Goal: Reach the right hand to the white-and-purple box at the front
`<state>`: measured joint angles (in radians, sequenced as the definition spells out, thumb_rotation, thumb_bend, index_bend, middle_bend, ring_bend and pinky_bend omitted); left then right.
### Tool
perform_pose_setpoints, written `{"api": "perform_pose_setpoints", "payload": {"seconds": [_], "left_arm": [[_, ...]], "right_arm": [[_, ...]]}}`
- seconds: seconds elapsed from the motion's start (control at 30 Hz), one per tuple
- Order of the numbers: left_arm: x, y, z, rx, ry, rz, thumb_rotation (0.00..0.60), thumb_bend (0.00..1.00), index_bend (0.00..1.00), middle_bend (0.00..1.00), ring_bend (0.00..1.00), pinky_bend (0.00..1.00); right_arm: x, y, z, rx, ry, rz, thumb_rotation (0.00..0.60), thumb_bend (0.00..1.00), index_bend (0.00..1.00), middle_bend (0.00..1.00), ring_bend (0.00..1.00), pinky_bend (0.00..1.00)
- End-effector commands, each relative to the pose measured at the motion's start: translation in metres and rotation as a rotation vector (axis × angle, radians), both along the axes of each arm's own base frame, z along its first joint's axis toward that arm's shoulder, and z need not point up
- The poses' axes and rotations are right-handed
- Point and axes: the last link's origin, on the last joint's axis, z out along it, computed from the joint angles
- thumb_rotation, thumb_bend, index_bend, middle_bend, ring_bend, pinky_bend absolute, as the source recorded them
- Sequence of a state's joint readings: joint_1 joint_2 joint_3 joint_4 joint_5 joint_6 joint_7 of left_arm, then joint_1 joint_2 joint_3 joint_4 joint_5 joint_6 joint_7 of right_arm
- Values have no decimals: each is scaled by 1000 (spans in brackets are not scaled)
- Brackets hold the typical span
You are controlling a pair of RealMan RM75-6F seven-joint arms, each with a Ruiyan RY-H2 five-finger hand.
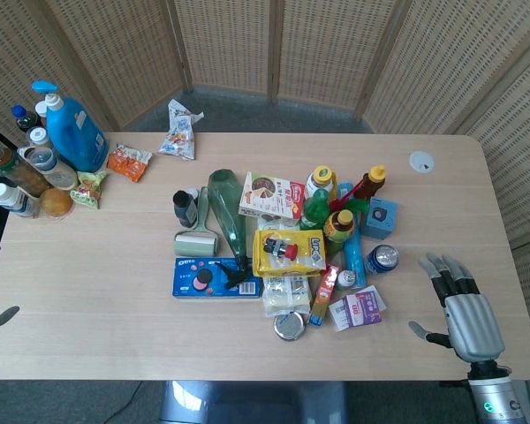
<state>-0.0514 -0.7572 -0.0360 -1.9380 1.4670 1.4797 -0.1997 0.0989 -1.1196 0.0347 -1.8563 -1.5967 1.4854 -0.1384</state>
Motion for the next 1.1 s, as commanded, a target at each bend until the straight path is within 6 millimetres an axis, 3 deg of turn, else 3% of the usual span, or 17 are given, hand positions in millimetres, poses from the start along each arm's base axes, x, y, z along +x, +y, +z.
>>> {"api": "perform_pose_setpoints", "payload": {"seconds": [0.03, 0.23, 0.47, 0.7, 1.1], "left_arm": [[1, 1, -3, -11, 4, -2, 600, 0, 200, 0, 0, 0], [2, 1, -2, -10, 3, -3, 600, 0, 200, 0, 0, 0], [-3, 4, -1, -7, 5, 15, 600, 0, 200, 0, 0, 0], [-2, 6, -4, -13, 11, 17, 600, 0, 200, 0, 0, 0], [-3, 8, -5, -12, 17, 23, 600, 0, 201, 0, 0, 0]], "right_arm": [[-1, 0, 1, -2, -1, -3, 598, 0, 0, 0, 0, 0], [-4, 4, -5, 35, 5, -11, 597, 0, 0, 0, 0, 0], [-18, 14, -41, 192, 68, -16, 598, 0, 0, 0, 0, 0], [-24, 2, -67, 267, 73, -26, 599, 0, 0, 0, 0, 0], [-22, -12, -87, 299, 71, -36, 599, 0, 0, 0, 0, 0]]}}
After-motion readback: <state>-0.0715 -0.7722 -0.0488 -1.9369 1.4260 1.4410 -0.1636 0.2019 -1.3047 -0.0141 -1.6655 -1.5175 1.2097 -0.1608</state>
